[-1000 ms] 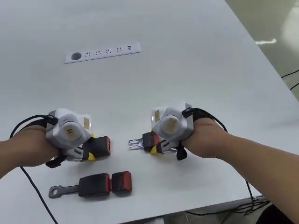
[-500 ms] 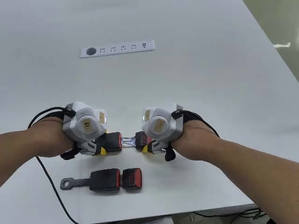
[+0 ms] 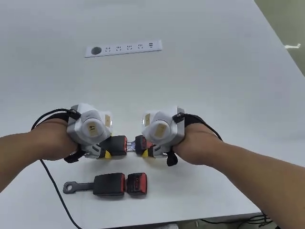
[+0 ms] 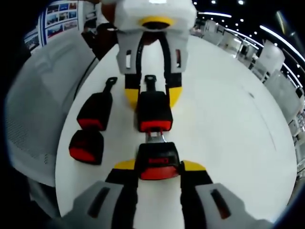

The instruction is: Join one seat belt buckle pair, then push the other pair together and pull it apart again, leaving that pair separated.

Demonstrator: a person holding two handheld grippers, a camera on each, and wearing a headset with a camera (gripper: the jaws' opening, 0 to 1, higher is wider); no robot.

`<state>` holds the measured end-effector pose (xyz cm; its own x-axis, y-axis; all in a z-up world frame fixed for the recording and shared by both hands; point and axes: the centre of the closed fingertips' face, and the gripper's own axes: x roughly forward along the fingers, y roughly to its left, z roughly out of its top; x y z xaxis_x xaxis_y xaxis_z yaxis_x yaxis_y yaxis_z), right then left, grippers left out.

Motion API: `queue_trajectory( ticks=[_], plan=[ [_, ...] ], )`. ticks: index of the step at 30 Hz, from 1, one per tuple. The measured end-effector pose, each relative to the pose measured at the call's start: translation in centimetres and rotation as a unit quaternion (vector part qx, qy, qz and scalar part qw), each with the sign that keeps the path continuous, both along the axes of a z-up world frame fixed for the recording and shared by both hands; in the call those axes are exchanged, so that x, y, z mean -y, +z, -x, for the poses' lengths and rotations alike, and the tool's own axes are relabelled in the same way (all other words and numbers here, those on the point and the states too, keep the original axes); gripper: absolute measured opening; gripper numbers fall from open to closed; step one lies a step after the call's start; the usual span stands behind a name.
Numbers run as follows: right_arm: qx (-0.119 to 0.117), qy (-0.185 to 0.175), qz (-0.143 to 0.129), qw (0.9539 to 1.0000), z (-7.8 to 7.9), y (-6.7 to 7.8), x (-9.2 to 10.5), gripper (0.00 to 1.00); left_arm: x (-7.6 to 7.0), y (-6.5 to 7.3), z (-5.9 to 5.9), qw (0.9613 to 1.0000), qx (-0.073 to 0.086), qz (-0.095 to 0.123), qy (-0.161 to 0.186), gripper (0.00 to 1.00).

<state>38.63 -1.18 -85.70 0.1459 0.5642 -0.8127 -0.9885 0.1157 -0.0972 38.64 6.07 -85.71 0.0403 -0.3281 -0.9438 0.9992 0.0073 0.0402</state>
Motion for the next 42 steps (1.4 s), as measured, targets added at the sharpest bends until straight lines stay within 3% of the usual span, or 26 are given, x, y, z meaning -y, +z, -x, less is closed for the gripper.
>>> queue_trajectory(
  ticks=[10, 18, 37, 42],
  plan=[
    [-0.002, 0.003, -0.012, 0.9999, -0.2, 0.0, -0.4, 0.3, 0.0, 0.0, 0.1, 1.0, 0.004, 0.007, -0.006, 0.32],
    [-0.001, 0.003, -0.008, 1.0, -0.3, 0.0, -1.9, 0.29, 0.0, 0.0, 0.0, 1.0, 0.001, 0.006, -0.005, 0.32],
    [0.008, -0.004, -0.005, 0.9999, 0.1, 0.2, -1.6, 0.3, 0.0, 0.0, 0.2, 0.9999, -0.003, 0.011, -0.005, 0.32],
    [0.006, -0.005, -0.002, 1.0, 0.0, 0.2, -0.3, 0.31, 0.2, 0.1, 0.4, 0.9999, -0.005, 0.007, -0.006, 0.32]
  ],
)
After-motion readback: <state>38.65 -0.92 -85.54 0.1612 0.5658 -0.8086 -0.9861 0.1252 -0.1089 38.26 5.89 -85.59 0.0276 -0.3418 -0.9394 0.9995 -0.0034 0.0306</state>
